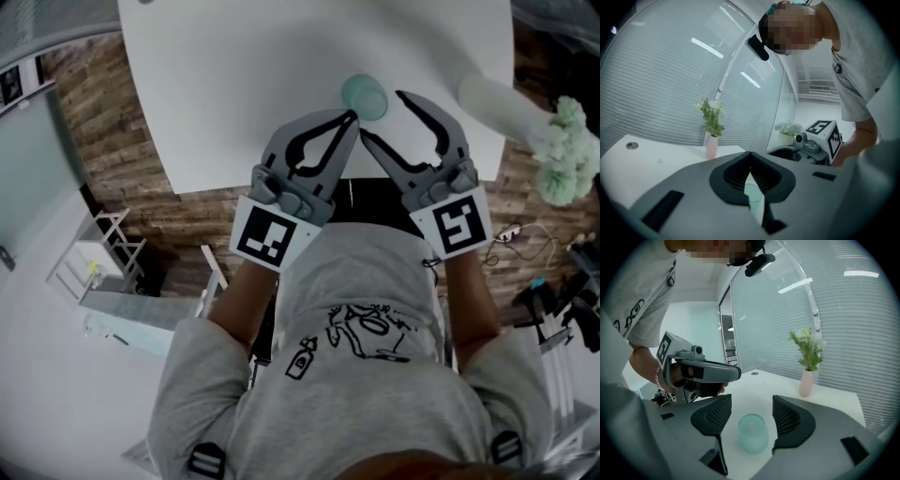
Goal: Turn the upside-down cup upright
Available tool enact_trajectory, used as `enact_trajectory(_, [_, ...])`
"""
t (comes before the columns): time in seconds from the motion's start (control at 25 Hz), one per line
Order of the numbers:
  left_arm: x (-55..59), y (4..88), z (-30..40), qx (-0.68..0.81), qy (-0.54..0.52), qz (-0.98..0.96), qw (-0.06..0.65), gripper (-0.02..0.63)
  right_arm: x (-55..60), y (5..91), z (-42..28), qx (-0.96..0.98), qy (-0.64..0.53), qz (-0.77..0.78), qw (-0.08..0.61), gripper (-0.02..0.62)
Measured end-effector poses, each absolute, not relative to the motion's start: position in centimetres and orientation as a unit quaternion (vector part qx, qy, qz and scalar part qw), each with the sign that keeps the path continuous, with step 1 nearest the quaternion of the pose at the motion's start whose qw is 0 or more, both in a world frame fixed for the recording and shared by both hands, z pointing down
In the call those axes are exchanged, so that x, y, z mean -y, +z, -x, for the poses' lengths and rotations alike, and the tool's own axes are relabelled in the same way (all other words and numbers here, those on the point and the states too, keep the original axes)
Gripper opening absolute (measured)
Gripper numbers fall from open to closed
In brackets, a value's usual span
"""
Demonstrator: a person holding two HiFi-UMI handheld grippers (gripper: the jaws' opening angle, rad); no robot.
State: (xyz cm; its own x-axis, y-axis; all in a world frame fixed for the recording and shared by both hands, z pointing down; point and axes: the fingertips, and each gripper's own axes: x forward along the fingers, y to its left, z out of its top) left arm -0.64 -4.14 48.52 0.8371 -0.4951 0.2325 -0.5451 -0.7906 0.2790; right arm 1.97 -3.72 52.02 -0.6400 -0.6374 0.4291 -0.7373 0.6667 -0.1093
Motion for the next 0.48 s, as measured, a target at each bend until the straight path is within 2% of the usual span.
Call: enact_trajectory(0.48, [4.4,51.9,1.1,0.287,0.089,-0.941,0.154,0.003,4.0,55.3,-1.4,0.895,0.135,-0.382,0.188,0.307])
